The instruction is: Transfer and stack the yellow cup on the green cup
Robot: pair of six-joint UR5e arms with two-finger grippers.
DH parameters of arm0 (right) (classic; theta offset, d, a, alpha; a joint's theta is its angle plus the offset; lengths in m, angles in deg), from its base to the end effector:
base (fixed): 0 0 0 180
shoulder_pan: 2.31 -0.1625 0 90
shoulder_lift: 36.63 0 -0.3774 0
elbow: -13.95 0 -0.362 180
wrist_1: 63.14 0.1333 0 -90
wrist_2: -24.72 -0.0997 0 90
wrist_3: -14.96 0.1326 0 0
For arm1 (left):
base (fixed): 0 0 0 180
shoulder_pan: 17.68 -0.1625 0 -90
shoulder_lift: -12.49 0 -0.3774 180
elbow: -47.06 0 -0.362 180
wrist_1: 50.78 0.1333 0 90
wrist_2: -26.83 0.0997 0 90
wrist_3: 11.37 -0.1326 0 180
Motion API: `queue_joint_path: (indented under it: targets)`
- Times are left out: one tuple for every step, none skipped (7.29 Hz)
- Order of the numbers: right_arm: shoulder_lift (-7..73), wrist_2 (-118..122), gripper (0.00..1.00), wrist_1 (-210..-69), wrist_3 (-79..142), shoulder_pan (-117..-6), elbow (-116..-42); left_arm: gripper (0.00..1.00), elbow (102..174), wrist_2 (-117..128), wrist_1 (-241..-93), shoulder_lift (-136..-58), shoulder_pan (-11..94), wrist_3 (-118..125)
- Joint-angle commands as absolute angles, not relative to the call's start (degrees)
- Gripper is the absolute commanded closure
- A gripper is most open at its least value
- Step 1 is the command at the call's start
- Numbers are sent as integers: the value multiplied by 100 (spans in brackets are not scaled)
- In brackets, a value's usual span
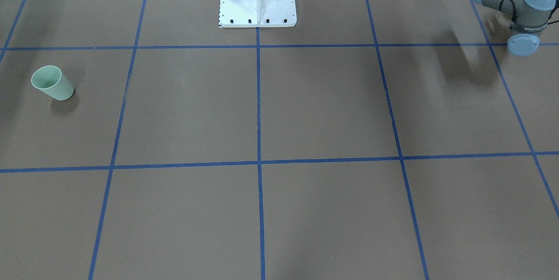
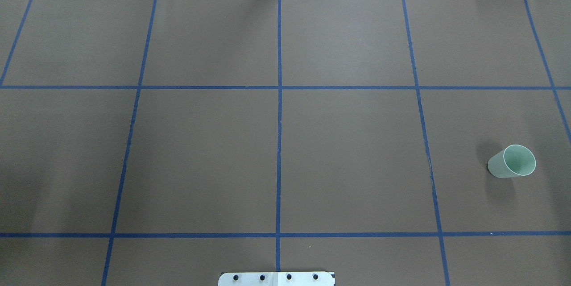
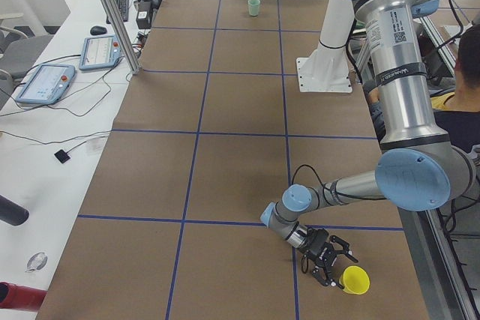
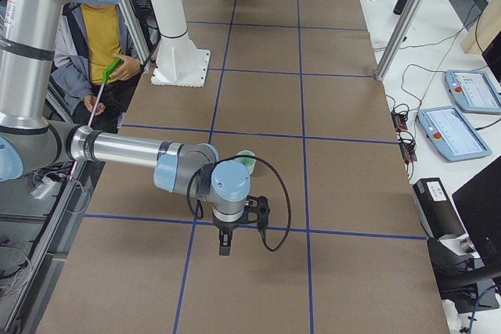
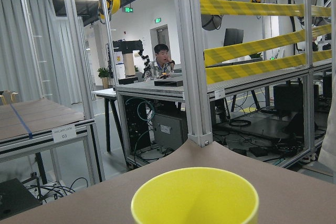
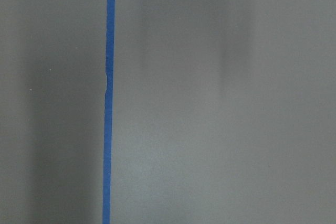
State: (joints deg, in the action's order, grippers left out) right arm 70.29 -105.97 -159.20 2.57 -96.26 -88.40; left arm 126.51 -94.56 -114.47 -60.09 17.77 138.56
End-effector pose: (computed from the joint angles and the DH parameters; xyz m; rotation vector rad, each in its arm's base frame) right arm 0.0695 -0.3264 0.6696 -0.0752 -0.7262 -0.0748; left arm 0.1037 -0.1527 0.8394 -0.3460 -1.1688 -1.7442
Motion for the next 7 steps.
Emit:
queue_joint_path:
  targets:
    - [7016,-10597,0,-15920,257,-9626,-8853,0,12310,-9560,-11730,-6002,1774,13865]
    - [6999,-10597,0,-15920,257,-9626,-8853,0,12265,-9569,-11766,-6002,1774,13865]
    - [6981,-10597,0,-15920,257,-9626,-8853,0,12264,-9630,-11767,-6002,1774,13865]
    - [6946,-10597,0,-15920,266,-9626,-8853,10,12264,-9630,-11732,-6010,1774,13865]
    - [6928,-10597,0,-15920,266,-9626,-8853,46,12264,-9622,-11723,-6002,1774,13857]
    - [6928,-10597,0,-15920,266,-9626,-8853,55,12264,-9622,-11731,-6002,1774,13831]
    - [6911,-10597,0,-15920,266,-9626,-8853,55,12264,-9604,-11732,-5984,1774,13778]
